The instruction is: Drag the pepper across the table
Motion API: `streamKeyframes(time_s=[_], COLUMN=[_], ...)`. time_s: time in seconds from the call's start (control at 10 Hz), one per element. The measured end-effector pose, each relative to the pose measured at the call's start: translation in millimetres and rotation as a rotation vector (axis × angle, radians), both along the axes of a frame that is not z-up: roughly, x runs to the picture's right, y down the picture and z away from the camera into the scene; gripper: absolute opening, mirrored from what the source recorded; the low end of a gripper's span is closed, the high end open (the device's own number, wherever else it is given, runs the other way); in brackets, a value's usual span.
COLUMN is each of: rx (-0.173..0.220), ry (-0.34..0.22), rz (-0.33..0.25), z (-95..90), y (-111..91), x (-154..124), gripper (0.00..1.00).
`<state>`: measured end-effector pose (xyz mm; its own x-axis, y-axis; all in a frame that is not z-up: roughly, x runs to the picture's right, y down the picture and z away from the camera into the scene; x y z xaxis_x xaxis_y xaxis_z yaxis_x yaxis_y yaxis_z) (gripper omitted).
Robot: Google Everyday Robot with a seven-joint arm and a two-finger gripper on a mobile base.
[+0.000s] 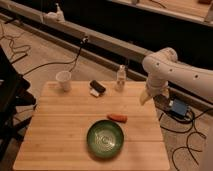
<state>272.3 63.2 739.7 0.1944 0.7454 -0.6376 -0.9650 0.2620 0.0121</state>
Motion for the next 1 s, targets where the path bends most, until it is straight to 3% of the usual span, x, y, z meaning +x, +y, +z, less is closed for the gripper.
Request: streamKeyframes(time_s=[0.5, 0.8, 1.0], rx=[-0.009, -0.063, -0.056], ry=[-0.015, -0.17, -0.276], rz=[0.019, 0.073, 0.103], z=[4.1, 21.4, 29.4], y=[2, 10, 10], x=[-7, -68, -99], gripper=[0.8, 0.8, 0.8])
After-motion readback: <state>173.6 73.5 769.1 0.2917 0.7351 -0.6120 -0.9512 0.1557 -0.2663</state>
